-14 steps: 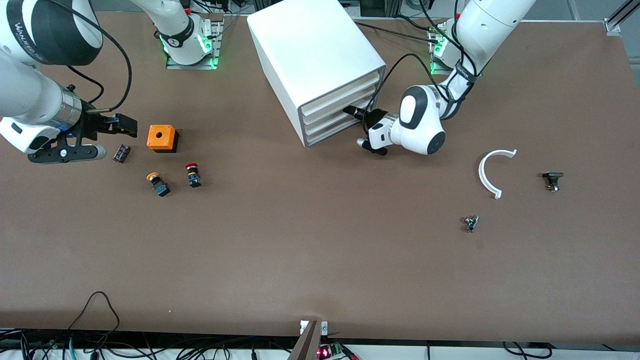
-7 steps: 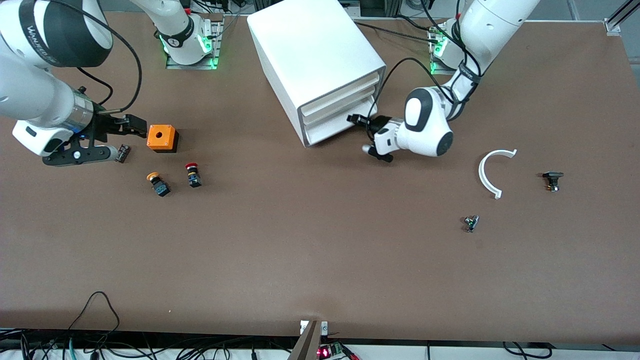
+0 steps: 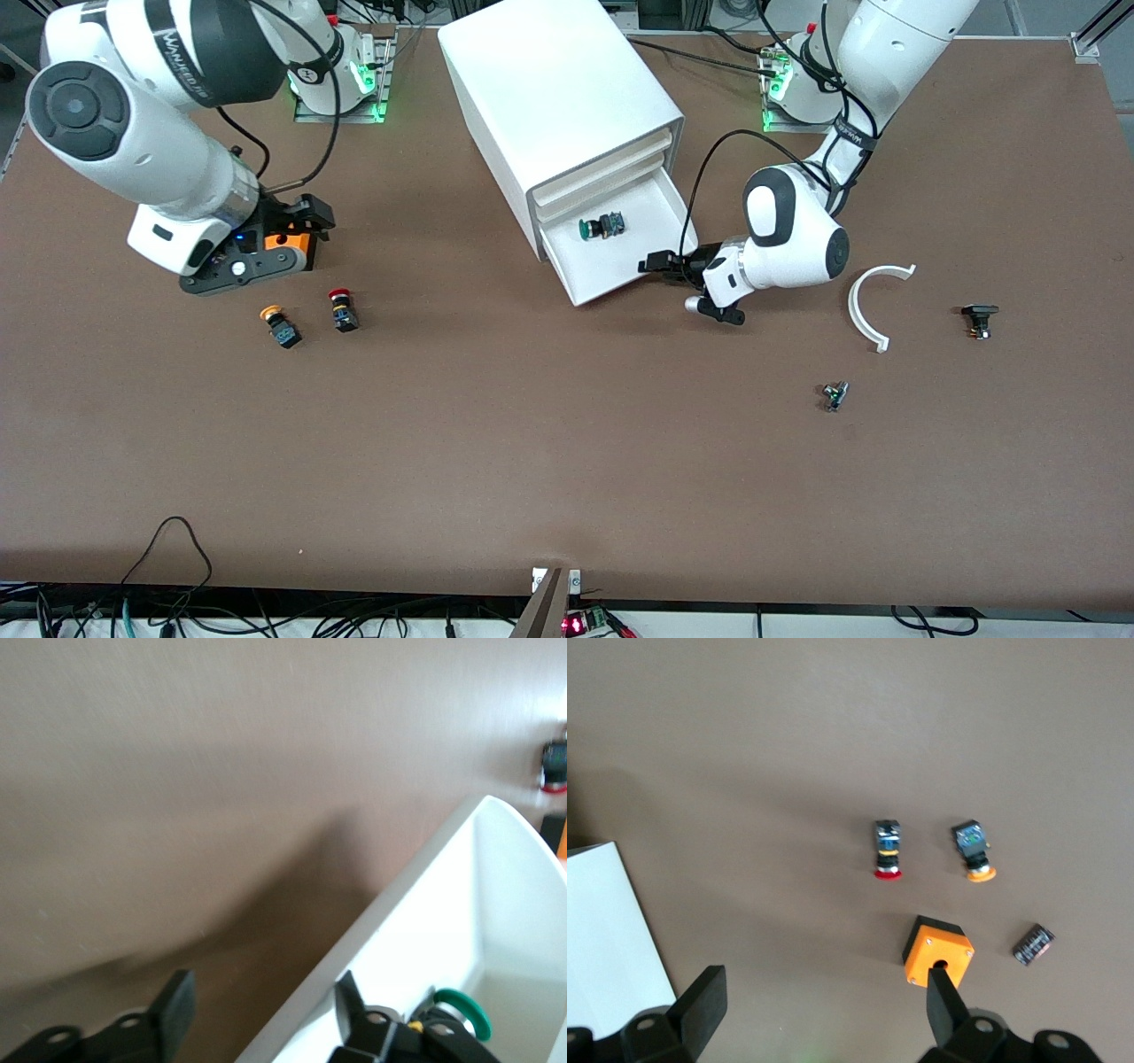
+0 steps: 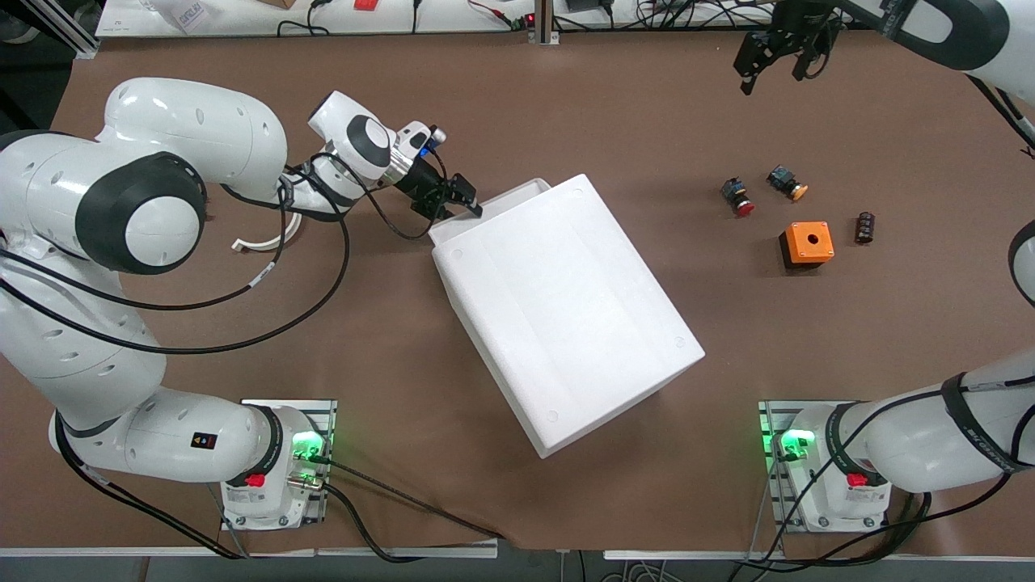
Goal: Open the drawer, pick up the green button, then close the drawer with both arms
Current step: 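Move the right gripper over the drawer while the left gripper withdraws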
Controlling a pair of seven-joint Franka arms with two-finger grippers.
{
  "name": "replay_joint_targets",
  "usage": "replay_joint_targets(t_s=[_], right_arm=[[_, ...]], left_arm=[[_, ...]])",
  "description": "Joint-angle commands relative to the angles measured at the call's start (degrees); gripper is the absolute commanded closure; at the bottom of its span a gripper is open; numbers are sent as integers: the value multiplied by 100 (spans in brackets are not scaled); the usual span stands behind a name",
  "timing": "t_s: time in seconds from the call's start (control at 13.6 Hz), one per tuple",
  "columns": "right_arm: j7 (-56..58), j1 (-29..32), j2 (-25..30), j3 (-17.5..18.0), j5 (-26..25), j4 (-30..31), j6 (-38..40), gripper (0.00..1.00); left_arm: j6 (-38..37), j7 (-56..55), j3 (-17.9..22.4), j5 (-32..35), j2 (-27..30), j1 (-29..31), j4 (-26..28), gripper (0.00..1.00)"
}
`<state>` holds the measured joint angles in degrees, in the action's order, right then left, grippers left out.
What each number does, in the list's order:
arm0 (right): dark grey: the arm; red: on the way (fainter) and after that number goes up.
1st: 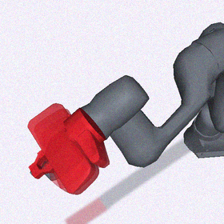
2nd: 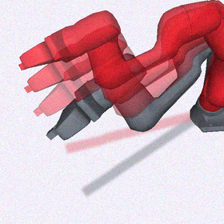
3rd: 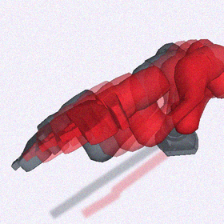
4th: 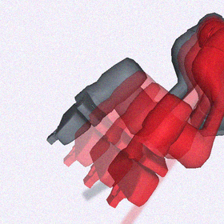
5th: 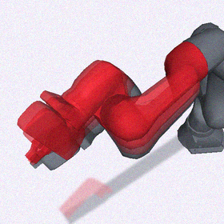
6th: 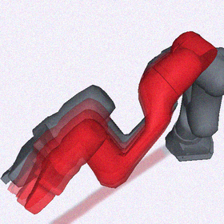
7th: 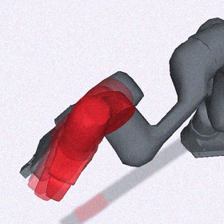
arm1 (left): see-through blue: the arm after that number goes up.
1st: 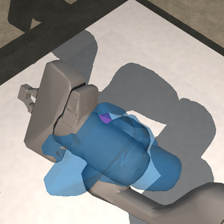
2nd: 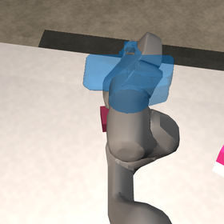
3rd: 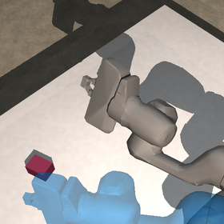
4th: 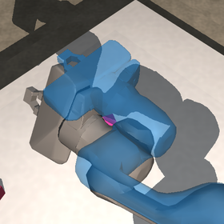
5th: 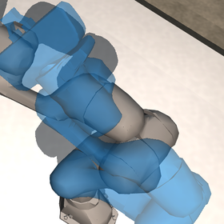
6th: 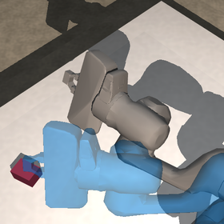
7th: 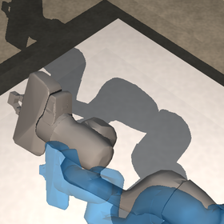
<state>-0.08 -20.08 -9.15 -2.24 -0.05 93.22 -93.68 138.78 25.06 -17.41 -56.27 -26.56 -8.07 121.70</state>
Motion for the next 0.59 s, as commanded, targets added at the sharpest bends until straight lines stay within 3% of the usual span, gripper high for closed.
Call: replay_joint_targets(t_s=[0.0,0.22,0.37,0.44,0.51], right_arm=[[-1,-478,-332,-40,163,-478,-53,0],[104,-1004,-780,-14,181,-927,-343,0],[235,-1278,-1149,231,181,-1217,-702,0],[384,-1305,-1394,424,172,-1375,-904,0],[603,-1305,-1632,609,181,-1568,-1098,0]], left_arm=[[27,-141,413,108,403,260,-384,0],[53,-150,431,117,906,763,-515,0],[-52,-150,650,334,1265,1008,-515,0],[-366,-150,764,963,1450,1122,-594,0],[-891,-176,965,1787,1521,1184,-1012,0]])
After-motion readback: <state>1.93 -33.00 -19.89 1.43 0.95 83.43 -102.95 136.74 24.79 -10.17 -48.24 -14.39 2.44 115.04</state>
